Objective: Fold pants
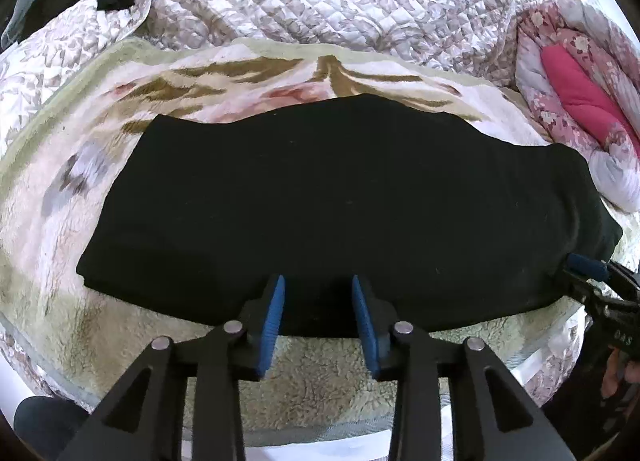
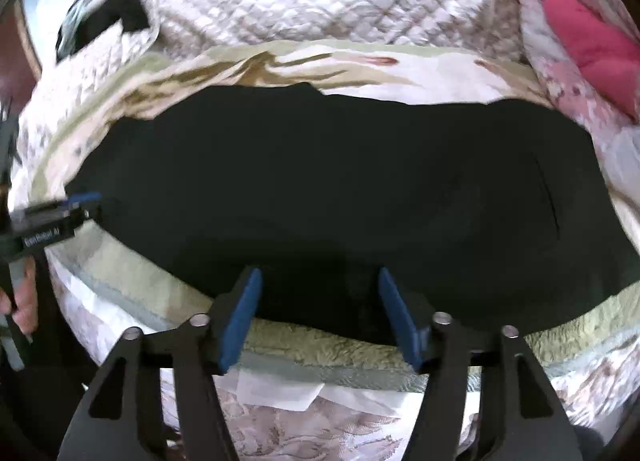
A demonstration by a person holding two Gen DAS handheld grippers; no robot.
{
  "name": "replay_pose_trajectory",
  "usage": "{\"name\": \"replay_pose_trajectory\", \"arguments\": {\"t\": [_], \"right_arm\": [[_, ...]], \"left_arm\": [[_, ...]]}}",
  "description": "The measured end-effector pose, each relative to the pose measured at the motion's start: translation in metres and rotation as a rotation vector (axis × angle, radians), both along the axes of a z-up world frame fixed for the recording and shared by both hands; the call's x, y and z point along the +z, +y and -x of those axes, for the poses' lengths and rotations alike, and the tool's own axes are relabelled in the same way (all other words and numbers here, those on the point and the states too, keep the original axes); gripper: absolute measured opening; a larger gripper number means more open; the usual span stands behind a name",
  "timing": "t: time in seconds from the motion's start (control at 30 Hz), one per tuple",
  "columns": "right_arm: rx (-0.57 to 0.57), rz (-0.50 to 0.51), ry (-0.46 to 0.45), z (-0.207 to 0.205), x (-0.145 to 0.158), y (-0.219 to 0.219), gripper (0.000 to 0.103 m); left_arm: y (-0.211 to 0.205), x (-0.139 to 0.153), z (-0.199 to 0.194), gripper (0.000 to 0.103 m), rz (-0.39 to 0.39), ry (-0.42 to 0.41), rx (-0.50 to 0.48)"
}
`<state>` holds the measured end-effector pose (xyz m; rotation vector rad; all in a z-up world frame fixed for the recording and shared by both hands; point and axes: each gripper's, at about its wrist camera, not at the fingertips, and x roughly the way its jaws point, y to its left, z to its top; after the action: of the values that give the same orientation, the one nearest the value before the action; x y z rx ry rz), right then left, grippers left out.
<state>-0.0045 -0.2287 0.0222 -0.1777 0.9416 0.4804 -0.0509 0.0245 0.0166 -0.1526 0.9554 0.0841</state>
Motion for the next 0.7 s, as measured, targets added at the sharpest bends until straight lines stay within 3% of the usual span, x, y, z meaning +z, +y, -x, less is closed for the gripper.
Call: {"name": "replay_pose_trajectory", "arguments": {"t": [0.2, 0.37, 0.47, 0.7], "right_arm": [[-0.09, -0.019, -0.024, -0.002, 0.013, -0.014, 0.063], [-0.198, -0.016, 0.014, -0.014, 0.007, -0.041, 0.06], [-0.199, -0.024, 0.003, -0.011, 0.013, -0.039, 0.06], [-0.206, -0.04, 0.012, -0.012, 0.012, -0.036, 0.06]], "left_arm": [[0.001, 0.005, 0.002, 0.041, -0.012, 0.002, -0.004], [0.022, 0.01, 0.006, 0.041, -0.019, -0.007, 0.077], [0.05, 0.012, 0.016, 0.041, 0.027, -0.006, 0.164], [0.097, -0.008, 0.044, 0.041, 0.222, 0.032, 0.329]]}}
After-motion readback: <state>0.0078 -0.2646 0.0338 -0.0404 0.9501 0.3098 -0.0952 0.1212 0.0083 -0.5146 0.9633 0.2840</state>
